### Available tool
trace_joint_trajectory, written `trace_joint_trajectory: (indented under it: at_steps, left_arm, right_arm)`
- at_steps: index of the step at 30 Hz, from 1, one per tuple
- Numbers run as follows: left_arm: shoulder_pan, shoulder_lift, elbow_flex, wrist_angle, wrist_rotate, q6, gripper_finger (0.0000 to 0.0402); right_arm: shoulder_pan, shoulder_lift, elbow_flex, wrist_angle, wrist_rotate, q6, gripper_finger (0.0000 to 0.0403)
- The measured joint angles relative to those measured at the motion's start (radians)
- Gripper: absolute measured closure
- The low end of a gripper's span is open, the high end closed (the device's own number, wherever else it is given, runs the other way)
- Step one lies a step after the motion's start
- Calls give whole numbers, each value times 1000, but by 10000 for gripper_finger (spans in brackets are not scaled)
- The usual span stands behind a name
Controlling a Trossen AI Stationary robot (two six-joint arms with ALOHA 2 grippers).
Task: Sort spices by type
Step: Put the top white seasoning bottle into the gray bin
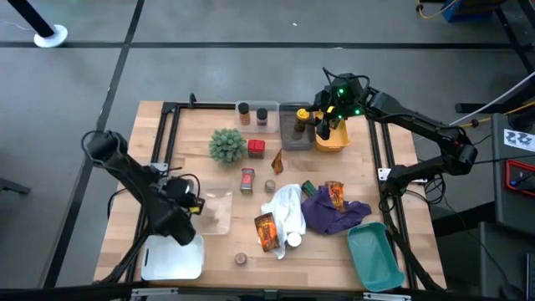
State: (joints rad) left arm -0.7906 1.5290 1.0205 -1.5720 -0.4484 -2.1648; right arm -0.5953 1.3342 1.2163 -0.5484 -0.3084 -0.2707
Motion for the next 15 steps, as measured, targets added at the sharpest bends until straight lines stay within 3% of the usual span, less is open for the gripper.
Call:
trace_joint_trajectory:
  at_steps: [4,10,15]
  left_arm:
    - [-11,38,0,11,1,-41,203]
    - [-2,52,0,82,4,35,184]
    - [22,52,0,86,75,48,165]
  right_arm:
    - [0,0,0,0,0,0,178]
    - [0,0,0,0,0,0,178]
    - [0,0,0,0,0,0,178]
